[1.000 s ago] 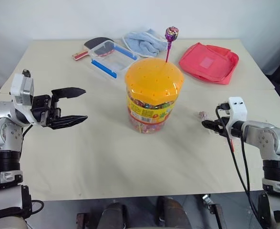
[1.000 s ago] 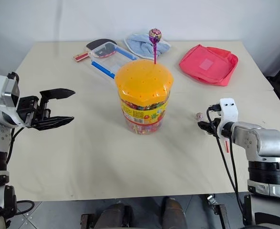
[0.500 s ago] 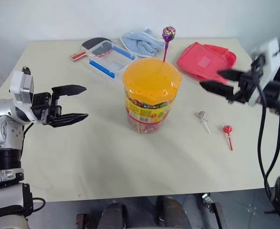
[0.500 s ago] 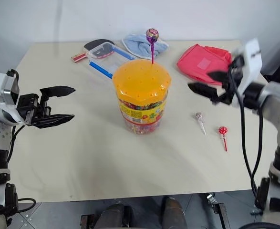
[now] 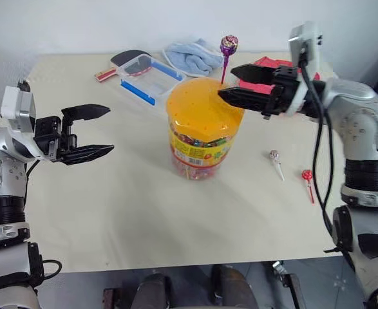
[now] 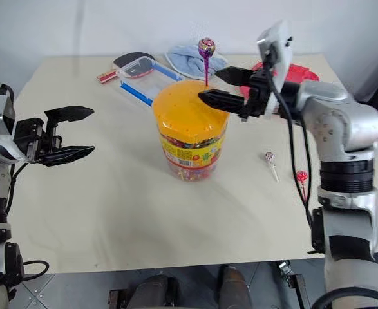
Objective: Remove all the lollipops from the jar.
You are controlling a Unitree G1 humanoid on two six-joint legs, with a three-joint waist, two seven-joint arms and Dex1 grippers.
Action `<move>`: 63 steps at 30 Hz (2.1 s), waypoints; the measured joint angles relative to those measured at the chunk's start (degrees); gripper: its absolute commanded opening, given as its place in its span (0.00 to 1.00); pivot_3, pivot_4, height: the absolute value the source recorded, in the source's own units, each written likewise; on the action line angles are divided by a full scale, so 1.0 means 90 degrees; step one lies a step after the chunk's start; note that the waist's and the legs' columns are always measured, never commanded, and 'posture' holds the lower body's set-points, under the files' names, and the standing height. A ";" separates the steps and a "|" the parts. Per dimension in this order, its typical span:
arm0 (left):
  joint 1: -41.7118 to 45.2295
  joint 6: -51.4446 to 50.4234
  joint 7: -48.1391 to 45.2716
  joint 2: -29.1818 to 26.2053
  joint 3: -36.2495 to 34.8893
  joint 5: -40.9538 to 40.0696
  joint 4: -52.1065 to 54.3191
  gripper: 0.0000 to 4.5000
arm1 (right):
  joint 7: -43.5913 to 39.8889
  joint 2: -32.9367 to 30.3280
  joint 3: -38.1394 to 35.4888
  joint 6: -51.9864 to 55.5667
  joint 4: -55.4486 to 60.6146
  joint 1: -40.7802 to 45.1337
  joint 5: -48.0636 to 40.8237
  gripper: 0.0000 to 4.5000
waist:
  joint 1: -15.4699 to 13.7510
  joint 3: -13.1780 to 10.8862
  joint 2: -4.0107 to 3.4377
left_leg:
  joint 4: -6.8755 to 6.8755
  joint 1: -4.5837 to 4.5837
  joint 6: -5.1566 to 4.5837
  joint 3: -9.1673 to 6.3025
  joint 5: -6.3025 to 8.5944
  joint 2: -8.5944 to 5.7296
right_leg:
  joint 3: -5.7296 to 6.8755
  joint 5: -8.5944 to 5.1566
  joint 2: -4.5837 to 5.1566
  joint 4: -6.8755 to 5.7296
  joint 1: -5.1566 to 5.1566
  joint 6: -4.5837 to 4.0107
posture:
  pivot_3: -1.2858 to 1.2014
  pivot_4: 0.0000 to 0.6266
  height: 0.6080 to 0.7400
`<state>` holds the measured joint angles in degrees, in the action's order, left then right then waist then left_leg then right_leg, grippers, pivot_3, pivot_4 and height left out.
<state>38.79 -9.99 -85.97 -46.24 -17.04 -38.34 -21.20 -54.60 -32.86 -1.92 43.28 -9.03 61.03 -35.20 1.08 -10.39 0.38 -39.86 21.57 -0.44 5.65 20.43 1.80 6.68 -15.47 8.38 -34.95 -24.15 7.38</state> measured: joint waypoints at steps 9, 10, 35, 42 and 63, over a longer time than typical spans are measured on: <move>-0.0126 -0.0130 0.0004 -0.0007 -0.0242 -0.0100 0.0191 1.00 | -0.0156 0.0442 0.0076 -0.0646 -0.0865 0.0564 0.0374 0.64 | 0.0092 0.0000 0.0000 | 0.0004 0.0001 0.0001 0.0000 -0.0001 0.0001 | 0.0002 0.0000 0.0000 -0.0001 -0.0006 0.0000 | 0.52 0.24 1.00; -0.0127 -0.0132 0.0004 -0.0007 -0.0253 -0.0104 0.0243 1.00 | -0.0156 0.0458 0.0075 -0.0667 -0.0887 0.0603 0.0392 0.57 | 0.0095 0.0000 0.0000 | 0.0004 0.0001 0.0001 0.0000 -0.0001 0.0001 | 0.0003 0.0000 0.0000 -0.0001 -0.0007 0.0000 | 0.52 0.24 1.00; 0.0113 -0.0141 -0.0001 0.0016 -0.0093 -0.0082 -0.0020 1.00 | 0.1494 -0.0604 -0.0800 -0.0578 -0.1182 0.1615 0.1000 0.00 | 0.0065 0.0000 0.0000 | -0.0011 0.0054 0.0001 -0.0003 -0.0001 0.0000 | 0.0007 0.0000 0.0001 -0.0003 -0.0047 0.0000 | 0.52 0.24 1.00; 0.0185 -0.0141 -0.0001 0.0006 0.0012 -0.0070 -0.0167 1.00 | 0.2369 -0.2020 -0.0820 0.0451 -0.1333 -0.0197 0.1906 0.00 | 0.0033 0.0000 0.0000 | -0.0009 0.0064 0.0001 -0.0003 -0.0001 -0.0003 | 0.0011 0.0000 0.0007 0.0000 -0.0053 0.0000 | 0.52 0.24 1.00; -0.0566 -0.0809 0.0005 -0.0504 0.0066 0.0008 0.0184 1.00 | 0.2415 -0.2489 -0.1560 0.1207 -0.1870 -0.3538 0.2029 0.25 | 0.0042 -0.0003 -0.0008 | -0.0020 0.0054 0.0003 0.0009 -0.0004 0.0000 | -0.0002 0.0004 0.0006 -0.0009 -0.0053 0.0007 | 0.52 0.24 1.00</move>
<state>33.70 -17.27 -85.93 -50.78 -16.45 -38.26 -19.54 -32.87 -55.26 -15.96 54.14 -25.86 29.19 -16.93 1.46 -10.41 0.31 -40.04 22.06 -0.41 5.73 20.40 1.80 6.65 -15.44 8.43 -35.03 -24.62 7.44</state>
